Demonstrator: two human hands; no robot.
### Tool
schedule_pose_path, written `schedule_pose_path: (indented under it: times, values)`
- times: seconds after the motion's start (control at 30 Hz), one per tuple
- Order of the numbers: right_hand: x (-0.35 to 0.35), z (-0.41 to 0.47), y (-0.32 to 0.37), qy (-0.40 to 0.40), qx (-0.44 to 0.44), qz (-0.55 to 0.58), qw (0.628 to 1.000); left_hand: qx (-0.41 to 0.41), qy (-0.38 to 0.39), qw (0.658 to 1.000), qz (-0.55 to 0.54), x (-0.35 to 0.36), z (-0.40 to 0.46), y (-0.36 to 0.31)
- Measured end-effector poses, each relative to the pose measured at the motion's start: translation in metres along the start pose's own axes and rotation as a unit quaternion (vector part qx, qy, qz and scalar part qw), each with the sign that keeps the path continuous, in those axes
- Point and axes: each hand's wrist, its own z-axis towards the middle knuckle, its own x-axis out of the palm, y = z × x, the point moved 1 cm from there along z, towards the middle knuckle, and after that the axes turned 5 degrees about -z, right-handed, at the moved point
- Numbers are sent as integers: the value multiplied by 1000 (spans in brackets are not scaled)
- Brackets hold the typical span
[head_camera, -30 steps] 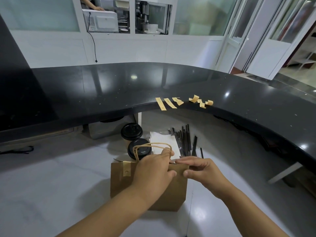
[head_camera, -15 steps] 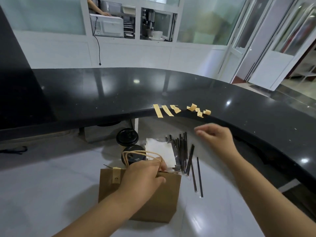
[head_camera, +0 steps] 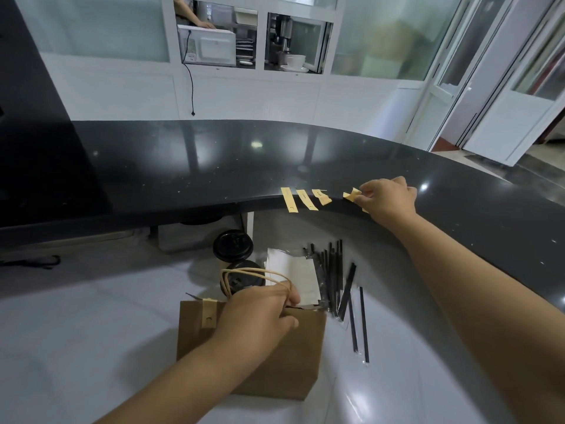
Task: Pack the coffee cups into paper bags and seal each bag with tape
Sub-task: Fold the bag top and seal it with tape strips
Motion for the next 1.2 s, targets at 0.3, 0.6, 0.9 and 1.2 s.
schedule_pose_path:
  times: [0.3,0.6,0.9,1.2]
  values:
    - [13,-7,-2,-163,-43,67,983,10,-2,1000,-6,1,-3,0]
    - [2,-68,30,28,-57,292,954,31,0,999,-22,1,-5,4]
    - [-14,-139,52,289,-120,244,918,18,8,1000,-11,1,-3,8]
    - [-12,-144,64,316,-154,192,916,6,4,1000,19,6,0,10]
